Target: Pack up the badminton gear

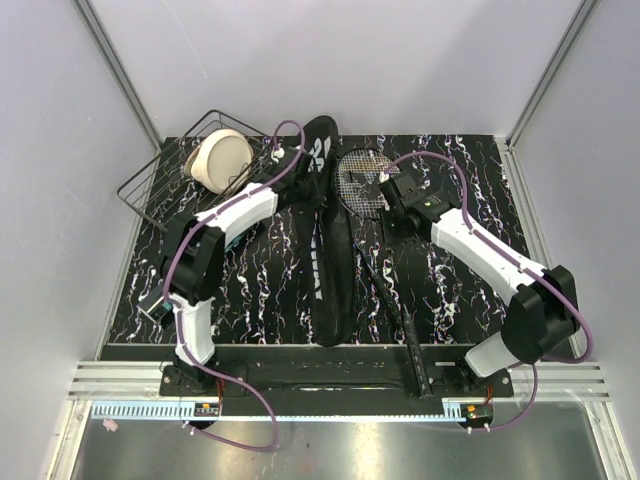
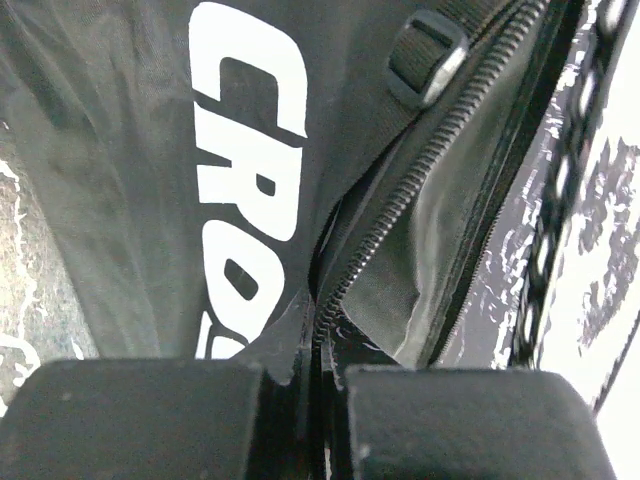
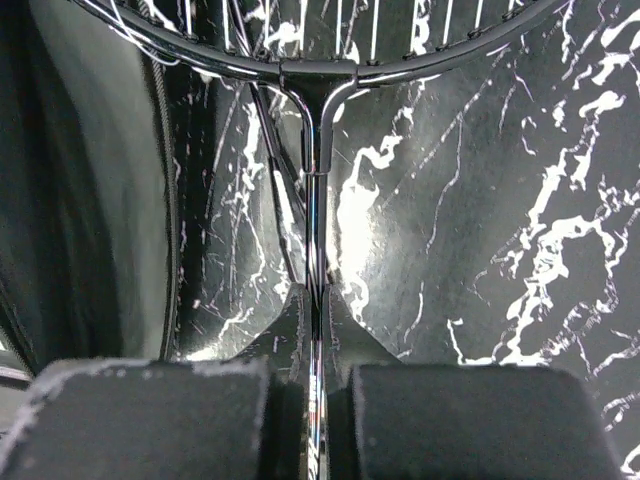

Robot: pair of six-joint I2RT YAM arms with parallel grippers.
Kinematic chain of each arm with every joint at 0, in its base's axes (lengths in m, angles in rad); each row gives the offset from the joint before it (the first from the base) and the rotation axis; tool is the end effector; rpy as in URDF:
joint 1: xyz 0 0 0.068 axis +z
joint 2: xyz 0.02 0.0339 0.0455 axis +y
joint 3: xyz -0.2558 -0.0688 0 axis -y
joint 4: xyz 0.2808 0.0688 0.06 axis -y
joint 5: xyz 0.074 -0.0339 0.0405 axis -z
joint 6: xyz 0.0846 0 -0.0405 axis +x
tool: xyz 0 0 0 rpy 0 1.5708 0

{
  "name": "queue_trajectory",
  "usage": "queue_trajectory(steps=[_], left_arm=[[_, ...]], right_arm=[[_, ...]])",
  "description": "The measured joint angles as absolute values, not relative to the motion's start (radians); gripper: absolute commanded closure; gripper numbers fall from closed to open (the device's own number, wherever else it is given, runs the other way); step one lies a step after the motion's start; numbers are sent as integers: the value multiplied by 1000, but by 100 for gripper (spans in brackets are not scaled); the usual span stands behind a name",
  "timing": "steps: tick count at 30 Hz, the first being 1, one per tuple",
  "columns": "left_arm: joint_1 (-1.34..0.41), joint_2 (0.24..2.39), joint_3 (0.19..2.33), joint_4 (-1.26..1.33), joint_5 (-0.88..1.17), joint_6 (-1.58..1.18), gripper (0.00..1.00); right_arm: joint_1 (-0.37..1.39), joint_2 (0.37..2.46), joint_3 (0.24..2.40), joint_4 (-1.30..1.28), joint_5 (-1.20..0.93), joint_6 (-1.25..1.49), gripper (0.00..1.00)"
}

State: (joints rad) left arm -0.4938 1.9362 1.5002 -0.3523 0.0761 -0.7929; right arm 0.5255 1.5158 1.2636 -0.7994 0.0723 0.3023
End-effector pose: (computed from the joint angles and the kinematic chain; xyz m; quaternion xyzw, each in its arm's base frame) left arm 0.4398 -0.2440 0.1759 -0.1233 0.9156 -0.2567 0.2838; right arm 0.3244 0.1810 0.2194 -0.0983 0.9609 0.0712 0.2489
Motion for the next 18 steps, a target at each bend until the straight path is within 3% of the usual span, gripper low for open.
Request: queue_trajectory(steps=[18], left_arm=[[-528,2033,1685,-510,-136,-786,100]], right_arm=[[699,1539,1281,-947,361,328,100]])
